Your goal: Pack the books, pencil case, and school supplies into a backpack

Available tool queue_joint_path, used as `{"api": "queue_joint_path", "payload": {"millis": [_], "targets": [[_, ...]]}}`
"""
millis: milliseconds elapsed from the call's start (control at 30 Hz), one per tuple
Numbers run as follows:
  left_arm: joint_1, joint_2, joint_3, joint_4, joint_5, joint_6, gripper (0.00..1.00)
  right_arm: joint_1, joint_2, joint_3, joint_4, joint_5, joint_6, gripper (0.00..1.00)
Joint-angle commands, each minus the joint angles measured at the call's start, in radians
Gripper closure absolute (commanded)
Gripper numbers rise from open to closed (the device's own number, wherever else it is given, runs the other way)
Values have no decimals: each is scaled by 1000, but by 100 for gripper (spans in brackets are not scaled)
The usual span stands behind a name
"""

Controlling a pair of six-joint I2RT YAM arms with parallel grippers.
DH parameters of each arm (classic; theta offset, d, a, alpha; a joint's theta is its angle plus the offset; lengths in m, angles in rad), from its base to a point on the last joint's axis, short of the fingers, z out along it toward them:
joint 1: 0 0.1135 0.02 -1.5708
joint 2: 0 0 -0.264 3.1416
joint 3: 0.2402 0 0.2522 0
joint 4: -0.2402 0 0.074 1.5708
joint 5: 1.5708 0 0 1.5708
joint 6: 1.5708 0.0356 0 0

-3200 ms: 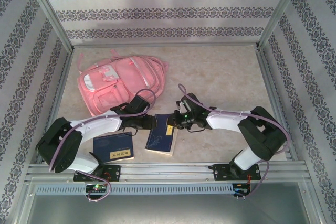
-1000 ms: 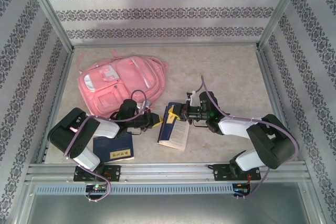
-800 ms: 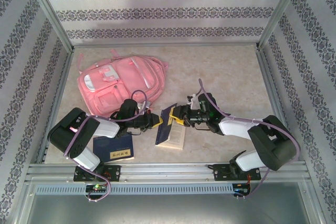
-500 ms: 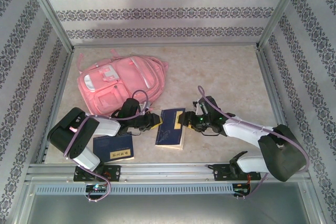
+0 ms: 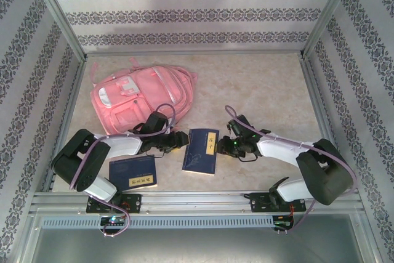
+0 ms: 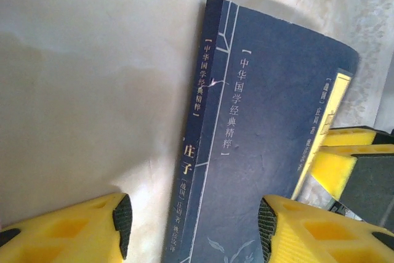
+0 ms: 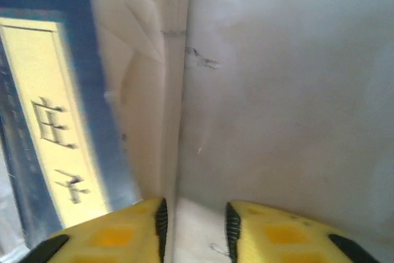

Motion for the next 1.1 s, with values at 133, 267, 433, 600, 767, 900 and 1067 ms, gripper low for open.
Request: {"api": "queue_joint_path", "payload": {"millis": [133,267,433,600,767,900,1067], "targets": [[-73,153,31,-6,26,32,40,43,149,-28,232,-109,60,91],[-93,159,46,10,56,23,40,43,191,-40,311,-152,96,93],[-98,129,57,-34,30,32,40,40,89,-40,224,-103,86,86],[-99,106,58,-53,13,31,42,10,-67,-61,126,-99,69,76],[-99,132,66,-35,17,21,43,5,-151,-85,131,-153,117,60],[-99,143,62,-25,19,17,43,-5,-199,-94,101,-126,134,62],[-100,140,50,-23,19,18,43,-43,-294,-177,175,-140,198,67]]}}
